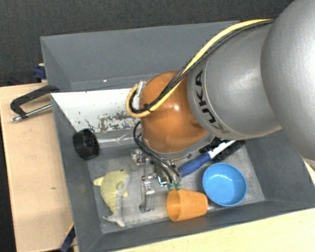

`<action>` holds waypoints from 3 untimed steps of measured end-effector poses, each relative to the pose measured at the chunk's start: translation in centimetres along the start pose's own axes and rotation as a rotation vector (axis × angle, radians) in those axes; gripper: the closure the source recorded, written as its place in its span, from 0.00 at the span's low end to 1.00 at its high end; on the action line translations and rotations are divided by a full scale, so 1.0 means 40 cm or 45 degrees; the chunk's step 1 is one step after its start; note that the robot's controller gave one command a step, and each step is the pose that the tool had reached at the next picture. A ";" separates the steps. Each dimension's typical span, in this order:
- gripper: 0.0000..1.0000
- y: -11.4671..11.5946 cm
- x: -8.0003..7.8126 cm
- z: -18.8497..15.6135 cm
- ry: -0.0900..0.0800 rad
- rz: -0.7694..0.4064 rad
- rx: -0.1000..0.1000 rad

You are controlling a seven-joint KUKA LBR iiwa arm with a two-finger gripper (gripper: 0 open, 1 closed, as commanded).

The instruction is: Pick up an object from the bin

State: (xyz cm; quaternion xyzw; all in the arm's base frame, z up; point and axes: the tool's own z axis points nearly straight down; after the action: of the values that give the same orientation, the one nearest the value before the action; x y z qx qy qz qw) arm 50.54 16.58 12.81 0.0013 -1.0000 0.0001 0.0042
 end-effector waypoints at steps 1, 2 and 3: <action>0.00 0.151 -0.045 0.011 -0.019 -0.175 -0.006; 0.00 0.156 -0.187 0.143 -0.014 0.247 -0.006; 1.00 0.160 -0.192 0.132 -0.021 0.247 -0.012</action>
Offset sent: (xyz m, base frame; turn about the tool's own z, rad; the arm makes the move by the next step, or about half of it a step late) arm 0.0169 0.0567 -0.0054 -0.1323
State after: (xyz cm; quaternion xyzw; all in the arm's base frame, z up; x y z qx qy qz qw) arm 58.14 23.01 7.47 -0.0954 -0.9954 -0.0041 -0.0041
